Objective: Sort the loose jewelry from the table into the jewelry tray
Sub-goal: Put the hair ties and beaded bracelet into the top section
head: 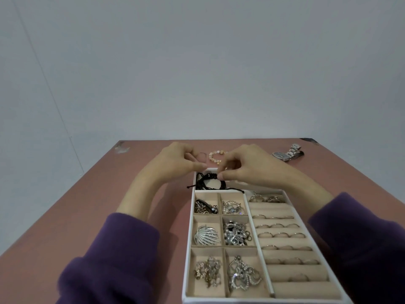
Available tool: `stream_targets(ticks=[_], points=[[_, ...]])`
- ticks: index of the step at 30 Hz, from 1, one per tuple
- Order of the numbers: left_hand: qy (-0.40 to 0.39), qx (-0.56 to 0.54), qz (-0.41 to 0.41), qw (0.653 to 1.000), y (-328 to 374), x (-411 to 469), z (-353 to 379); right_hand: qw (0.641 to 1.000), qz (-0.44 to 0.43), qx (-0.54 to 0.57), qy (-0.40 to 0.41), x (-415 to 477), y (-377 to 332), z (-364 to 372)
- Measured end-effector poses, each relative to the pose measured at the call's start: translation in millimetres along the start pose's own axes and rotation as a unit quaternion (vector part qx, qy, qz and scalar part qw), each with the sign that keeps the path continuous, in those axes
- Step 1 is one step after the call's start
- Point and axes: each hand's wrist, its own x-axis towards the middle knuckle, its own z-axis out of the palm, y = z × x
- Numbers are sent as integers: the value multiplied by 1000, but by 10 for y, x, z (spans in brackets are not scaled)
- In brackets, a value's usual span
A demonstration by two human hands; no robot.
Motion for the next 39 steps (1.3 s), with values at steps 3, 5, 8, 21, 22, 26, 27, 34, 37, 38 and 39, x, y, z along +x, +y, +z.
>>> stream_targets(ticks=[3,5,8,21,22,26,27,34,37,38,39], points=[[-76,25,-13,997,53,-73,-89,996,8,23,-85,-66,1,-169],[-102,30,-24,994,62,-120,-145,990,16,7,-136,-105,12,-235],[-139,35,-38,989,50,-173,-207,987,19,-30,-157,-110,49,-245],[-139,0,-41,989,15,-158,-261,996,28,-20,-82,-42,99,-109],[-121,-8,-29,992,28,-136,-228,997,23,-19,-76,-40,105,-87],[-80,29,21,996,86,-67,-35,998,11,-30,-50,-34,101,-36],[-75,57,36,995,89,-60,7,998,10,-39,-48,-30,99,-27],[-70,168,62,981,92,-61,92,997,13,-41,-61,-29,118,-71],[-43,145,48,987,73,-45,84,998,44,28,-31,-18,174,-218],[-29,128,50,990,68,-36,82,998,55,37,3,-2,224,-273],[-14,112,57,992,65,-27,84,997,63,37,37,22,281,-325]])
